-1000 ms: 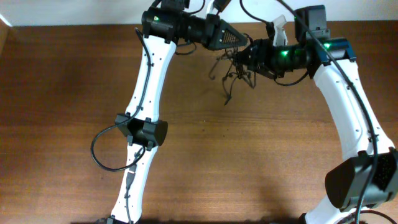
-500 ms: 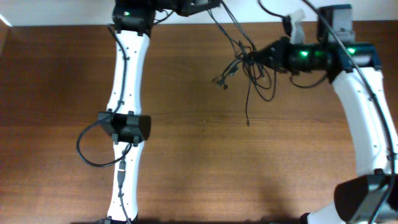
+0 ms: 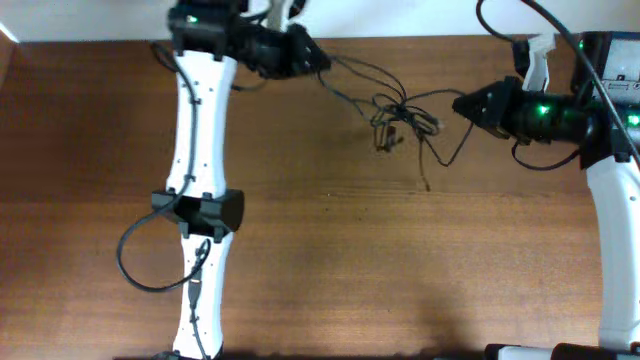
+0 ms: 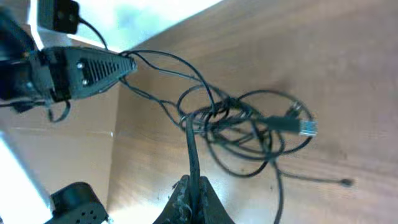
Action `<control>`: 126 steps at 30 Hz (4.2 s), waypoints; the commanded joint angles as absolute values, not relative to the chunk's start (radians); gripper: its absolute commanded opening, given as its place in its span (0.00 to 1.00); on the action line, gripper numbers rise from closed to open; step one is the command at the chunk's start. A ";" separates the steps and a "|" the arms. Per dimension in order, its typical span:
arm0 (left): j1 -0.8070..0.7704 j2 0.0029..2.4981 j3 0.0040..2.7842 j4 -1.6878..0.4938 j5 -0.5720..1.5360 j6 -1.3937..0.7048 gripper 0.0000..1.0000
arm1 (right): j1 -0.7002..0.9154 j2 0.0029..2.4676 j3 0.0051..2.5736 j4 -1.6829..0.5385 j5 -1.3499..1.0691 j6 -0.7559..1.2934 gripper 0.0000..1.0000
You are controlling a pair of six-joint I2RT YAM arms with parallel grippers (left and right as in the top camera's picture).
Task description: Untangle cables
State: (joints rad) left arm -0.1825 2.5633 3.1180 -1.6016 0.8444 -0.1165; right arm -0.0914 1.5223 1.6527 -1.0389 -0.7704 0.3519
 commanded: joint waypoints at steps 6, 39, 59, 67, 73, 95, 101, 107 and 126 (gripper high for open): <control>-0.353 2.543 3.102 -1.688 0.429 0.107 0.82 | 0.076 1.563 1.645 -1.255 -0.455 0.348 0.08; -0.762 2.578 2.423 -1.154 0.547 0.256 0.57 | -0.237 1.592 1.635 -1.429 -0.205 0.265 0.99; -0.468 2.458 2.935 -1.589 0.783 0.055 0.00 | -0.014 1.600 1.628 -1.242 -0.520 0.253 0.97; -0.455 2.457 2.934 -1.621 0.940 0.052 0.00 | 0.046 1.716 1.626 -0.962 -0.514 0.512 0.91; -0.427 2.430 2.934 -1.618 1.117 0.052 0.00 | 0.044 1.856 1.626 -0.939 -0.411 0.533 0.87; -0.149 2.268 2.934 -1.157 1.369 -0.197 0.00 | -0.010 1.897 1.617 -1.033 -0.513 0.356 0.65; -0.149 2.268 2.934 -1.161 1.312 -0.197 0.00 | -0.140 1.893 1.616 -1.152 -0.398 0.265 0.49; -0.141 2.268 2.934 -1.308 0.824 -0.189 0.00 | -0.293 1.893 1.616 -1.212 -0.249 0.292 0.45; -0.251 2.276 2.339 -1.556 0.057 -0.064 0.00 | -0.381 1.893 1.616 -1.314 -0.168 0.242 0.43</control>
State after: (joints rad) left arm -0.2813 2.2993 2.4065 -1.5791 0.1650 -0.0601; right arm -0.3744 1.9137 1.6077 -1.3128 -0.1787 0.2535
